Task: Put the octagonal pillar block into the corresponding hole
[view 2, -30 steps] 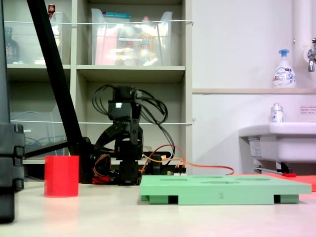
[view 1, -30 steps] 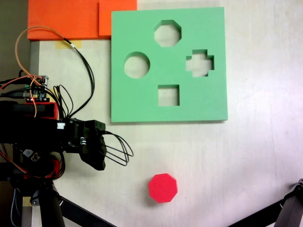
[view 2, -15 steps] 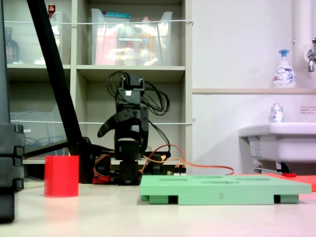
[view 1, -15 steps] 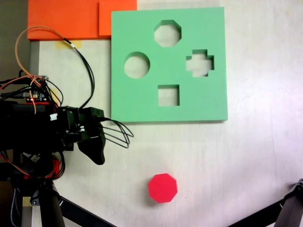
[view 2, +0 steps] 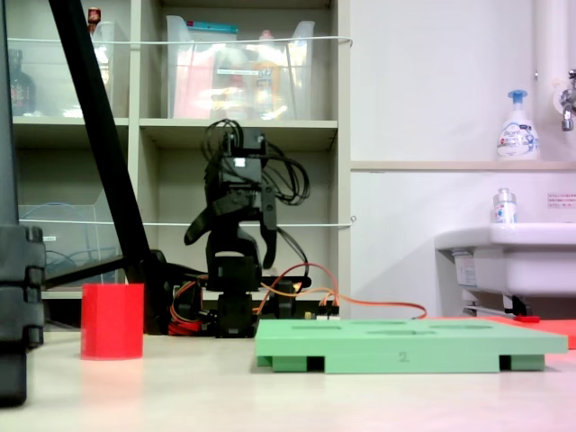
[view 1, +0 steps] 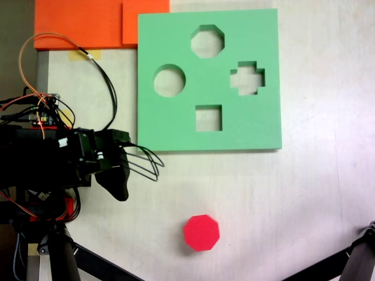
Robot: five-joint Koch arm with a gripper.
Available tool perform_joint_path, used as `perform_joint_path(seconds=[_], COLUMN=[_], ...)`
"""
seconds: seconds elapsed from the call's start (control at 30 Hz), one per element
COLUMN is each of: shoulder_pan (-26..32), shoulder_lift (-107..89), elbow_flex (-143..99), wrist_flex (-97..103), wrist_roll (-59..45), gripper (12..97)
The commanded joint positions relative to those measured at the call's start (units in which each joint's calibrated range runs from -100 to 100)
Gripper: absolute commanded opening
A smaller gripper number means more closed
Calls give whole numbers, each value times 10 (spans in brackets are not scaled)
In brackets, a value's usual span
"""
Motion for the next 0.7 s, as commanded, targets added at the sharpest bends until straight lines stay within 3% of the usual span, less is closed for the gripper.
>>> perform_joint_path(seconds=[0.0,0.27,0.67], shoulder_pan=[-23,-88,-136], shoulder_lift=[-5,4,225], elbow_flex=[43,59,180], wrist_flex=[-22,-16,25], wrist_roll=[-20,-71,-107], gripper=[800,793,770])
